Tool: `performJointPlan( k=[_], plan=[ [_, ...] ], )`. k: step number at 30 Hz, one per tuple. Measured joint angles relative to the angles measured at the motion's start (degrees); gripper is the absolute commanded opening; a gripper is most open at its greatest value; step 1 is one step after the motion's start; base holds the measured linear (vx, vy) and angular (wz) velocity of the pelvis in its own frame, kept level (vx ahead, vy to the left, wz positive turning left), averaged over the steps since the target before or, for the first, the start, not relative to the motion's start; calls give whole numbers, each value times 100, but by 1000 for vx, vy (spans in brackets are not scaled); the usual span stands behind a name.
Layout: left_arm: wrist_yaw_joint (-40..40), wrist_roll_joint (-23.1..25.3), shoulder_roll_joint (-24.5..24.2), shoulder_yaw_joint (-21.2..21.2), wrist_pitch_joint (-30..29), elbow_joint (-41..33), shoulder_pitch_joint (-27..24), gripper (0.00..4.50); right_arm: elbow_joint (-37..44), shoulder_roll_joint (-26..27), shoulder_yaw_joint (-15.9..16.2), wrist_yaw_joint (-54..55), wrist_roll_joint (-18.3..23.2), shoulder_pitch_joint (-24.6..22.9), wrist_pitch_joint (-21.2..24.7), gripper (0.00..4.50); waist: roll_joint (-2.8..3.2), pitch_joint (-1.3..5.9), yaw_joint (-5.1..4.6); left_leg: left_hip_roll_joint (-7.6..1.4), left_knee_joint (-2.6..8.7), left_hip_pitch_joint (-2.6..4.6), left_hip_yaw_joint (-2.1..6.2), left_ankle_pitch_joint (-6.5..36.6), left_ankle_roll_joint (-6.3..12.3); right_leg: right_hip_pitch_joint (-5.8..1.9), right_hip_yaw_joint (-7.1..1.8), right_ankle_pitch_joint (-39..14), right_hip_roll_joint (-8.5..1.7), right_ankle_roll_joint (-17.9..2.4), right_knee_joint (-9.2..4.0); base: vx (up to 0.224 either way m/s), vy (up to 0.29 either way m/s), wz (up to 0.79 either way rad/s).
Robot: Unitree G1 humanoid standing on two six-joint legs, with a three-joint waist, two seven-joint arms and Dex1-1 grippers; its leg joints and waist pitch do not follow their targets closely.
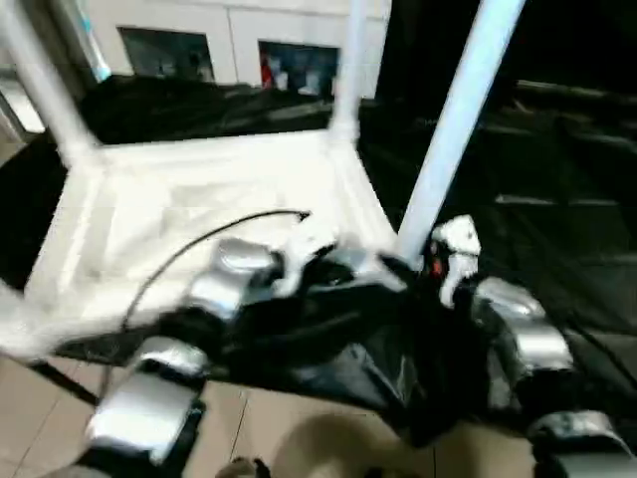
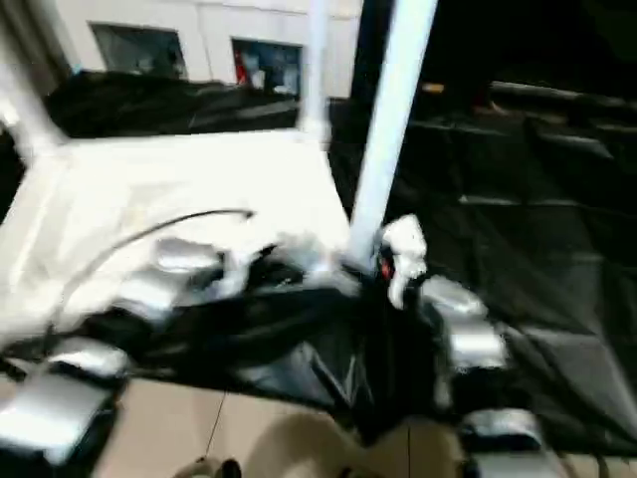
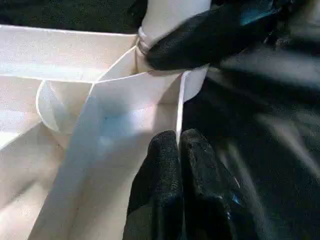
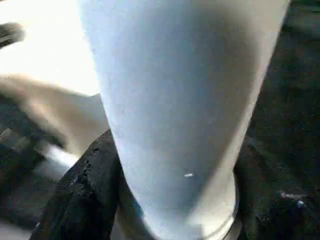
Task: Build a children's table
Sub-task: Rotate leg to tighten
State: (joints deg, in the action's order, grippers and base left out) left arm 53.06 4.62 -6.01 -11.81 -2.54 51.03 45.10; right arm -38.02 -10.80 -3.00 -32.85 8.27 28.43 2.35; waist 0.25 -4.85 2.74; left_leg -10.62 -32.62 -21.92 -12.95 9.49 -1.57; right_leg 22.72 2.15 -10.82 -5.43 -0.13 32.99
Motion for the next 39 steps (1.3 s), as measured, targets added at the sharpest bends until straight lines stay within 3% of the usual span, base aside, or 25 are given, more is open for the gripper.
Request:
performJointPlan(
  k=[6,7,12,14,19,24,30,39],
  plan=[
    [-317,63,169,16,-105,7,3,0,-91,219,-94,620,-136,77,-49,267,2,0,-60,20,6,-1,14,0,1,7,-5,-3,-6,4,-6,0,0,0],
    [-292,78,169,18,-96,7,3,0,-90,221,-94,611,-145,73,-62,323,2,0,-61,20,8,-2,15,0,1,7,-5,-3,-6,5,-7,0,0,0],
    [33,90,34,27,69,25,3,0,-26,133,-99,33,-108,41,-60,365,2,0,-80,21,18,-4,17,0,1,12,-3,0,-6,2,-5,0,0,0],
    [177,70,-32,25,119,24,2,0,51,34,-94,-277,-67,10,-22,365,2,0,-78,21,27,-4,18,0,1,16,-1,10,-5,-3,0,0,0,0],
    [1240,-78,-539,-59,370,-127,-75,0,601,-675,408,-1911,211,-215,289,365,8,-3,-43,-2,47,-10,17,0,0,32,23,69,7,-29,10,0,0,0],
    [2135,-237,-867,-116,585,-260,-159,0,880,-1045,654,-3084,325,-229,568,365,9,-2,20,-39,33,-22,11,-10,16,43,39,37,26,3,19,44,-10,-2],
    [2635,-380,-1079,-113,501,-335,-185,0,917,-1082,901,-3485,323,-188,412,365,9,-3,65,-38,34,-37,3,-10,24,58,40,16,24,-18,22,0,0,0],
    [2898,-442,-1155,-140,399,-364,-227,0,889,-1126,1013,-3733,306,-186,337,281,6,-4,78,-34,8,-38,-2,2,1,56,32,18,15,-22,41,0,0,0]
  ],
)
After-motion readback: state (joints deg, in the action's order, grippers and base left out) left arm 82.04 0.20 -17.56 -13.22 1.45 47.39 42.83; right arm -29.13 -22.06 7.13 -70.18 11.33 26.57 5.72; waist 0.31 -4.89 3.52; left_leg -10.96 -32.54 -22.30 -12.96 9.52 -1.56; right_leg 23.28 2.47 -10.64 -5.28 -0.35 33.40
